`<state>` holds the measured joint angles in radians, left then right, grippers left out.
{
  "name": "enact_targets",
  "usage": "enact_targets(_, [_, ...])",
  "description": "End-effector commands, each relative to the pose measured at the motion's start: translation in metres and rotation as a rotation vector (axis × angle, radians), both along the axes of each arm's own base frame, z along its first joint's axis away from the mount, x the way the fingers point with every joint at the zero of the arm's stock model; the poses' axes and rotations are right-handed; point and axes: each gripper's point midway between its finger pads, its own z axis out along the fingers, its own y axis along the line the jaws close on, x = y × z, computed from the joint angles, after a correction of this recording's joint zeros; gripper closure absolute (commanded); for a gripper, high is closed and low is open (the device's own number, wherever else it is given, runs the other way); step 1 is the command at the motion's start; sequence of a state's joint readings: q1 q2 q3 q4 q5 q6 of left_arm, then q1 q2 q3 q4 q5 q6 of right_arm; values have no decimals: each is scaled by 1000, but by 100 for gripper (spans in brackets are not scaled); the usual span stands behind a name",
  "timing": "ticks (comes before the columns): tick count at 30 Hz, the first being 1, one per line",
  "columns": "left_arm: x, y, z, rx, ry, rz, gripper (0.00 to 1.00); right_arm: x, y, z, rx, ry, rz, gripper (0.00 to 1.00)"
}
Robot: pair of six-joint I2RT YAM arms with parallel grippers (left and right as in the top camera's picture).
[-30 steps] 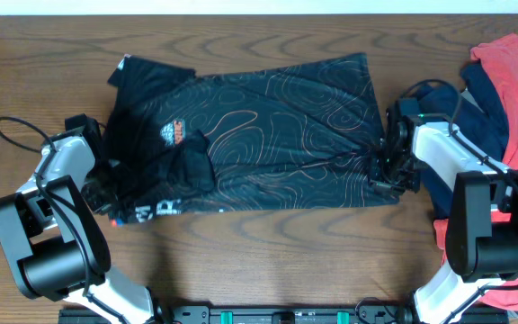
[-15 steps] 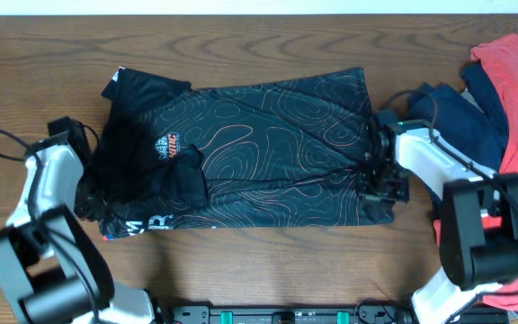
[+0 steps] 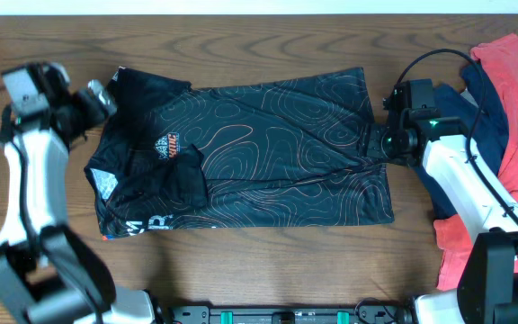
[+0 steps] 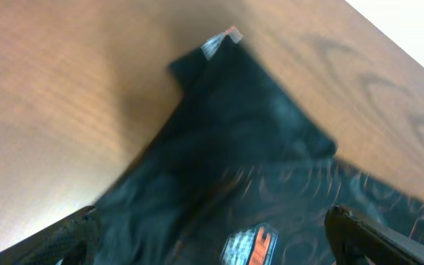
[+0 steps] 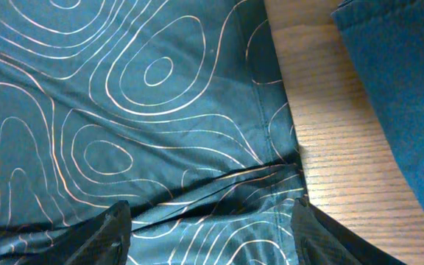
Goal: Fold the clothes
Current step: 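Move both grippers to the shirt's top corners and grasp them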
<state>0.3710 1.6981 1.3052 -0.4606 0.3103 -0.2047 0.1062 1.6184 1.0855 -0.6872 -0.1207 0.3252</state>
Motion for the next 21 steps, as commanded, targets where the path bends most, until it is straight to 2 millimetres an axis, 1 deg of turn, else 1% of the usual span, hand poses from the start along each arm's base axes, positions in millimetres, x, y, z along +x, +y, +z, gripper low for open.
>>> enact_targets(1, [39,-14,-17,-17,7,-103,2,1,2,4,13,-5,19,32])
enact_targets(3, [65,-14,-28,18,18,-138,2,-1,2,3,11,3,20,32])
enact_targets(6, [92,-6,-44,65,35,-126,2,-5,2,2,10,19,19,32])
enact_targets(10, [121,0,-65,121,40,-142,2,-10,1,0,7,41,23,32])
enact_targets(12, [131,6,-78,165,45,-136,2,-12,1,-1,6,48,23,32])
enact_targets(15, [137,15,-100,223,65,-101,2,-13,1,-1,6,51,22,32])
enact_targets(21, [145,15,-128,223,65,-104,2,-12,1,-1,6,48,22,32])
